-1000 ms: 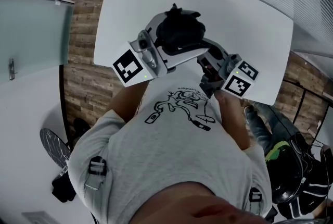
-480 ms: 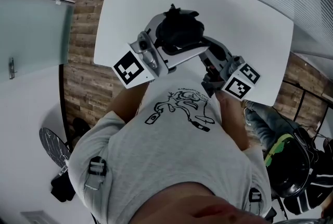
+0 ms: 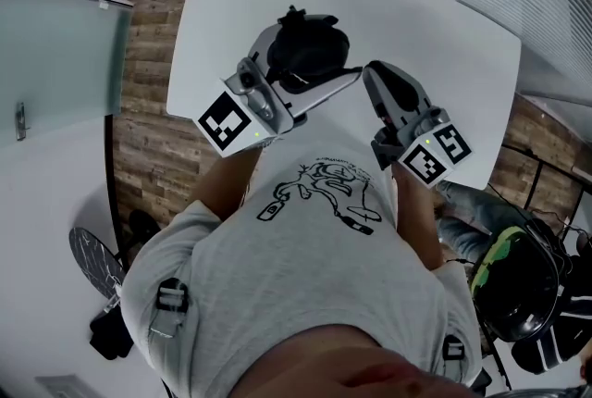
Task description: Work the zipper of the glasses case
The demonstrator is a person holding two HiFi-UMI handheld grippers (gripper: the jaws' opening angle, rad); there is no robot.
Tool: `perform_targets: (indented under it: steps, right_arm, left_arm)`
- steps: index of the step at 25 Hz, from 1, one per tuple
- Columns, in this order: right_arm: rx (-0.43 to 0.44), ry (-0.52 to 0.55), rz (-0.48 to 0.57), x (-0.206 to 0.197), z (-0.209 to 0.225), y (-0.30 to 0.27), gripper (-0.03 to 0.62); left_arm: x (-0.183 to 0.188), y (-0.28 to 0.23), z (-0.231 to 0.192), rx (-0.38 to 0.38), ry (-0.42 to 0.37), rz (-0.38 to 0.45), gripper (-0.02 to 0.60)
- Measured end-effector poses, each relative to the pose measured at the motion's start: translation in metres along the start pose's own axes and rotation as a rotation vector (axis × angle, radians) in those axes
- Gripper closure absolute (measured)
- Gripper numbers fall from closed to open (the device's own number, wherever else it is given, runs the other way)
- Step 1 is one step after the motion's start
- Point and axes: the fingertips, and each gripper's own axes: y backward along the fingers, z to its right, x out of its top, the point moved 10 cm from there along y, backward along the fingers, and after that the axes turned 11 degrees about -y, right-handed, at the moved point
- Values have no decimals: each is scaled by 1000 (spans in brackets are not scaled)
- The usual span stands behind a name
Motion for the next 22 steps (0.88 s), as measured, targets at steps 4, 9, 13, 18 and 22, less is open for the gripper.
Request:
perform_targets:
  steps: [4, 9, 13, 18, 22]
  right_arm:
    - [-98, 162, 12, 10, -4, 8, 545]
    - [-186, 288, 16, 20, -4, 14, 556]
    - [-249, 385, 30, 17, -27, 25, 562]
    - [-297, 479, 47, 20, -51, 32, 569]
    - [-310, 499, 63, 38, -35, 30, 583]
  left_arm:
    - [-2, 3, -1, 29, 1, -18, 330]
    - [-6, 4, -4, 63, 6, -30, 330]
    - [4, 17, 2, 98, -10, -27, 330]
    - [11, 29, 3, 165, -42, -90, 330]
    - [-4, 14, -11, 218, -49, -109, 330]
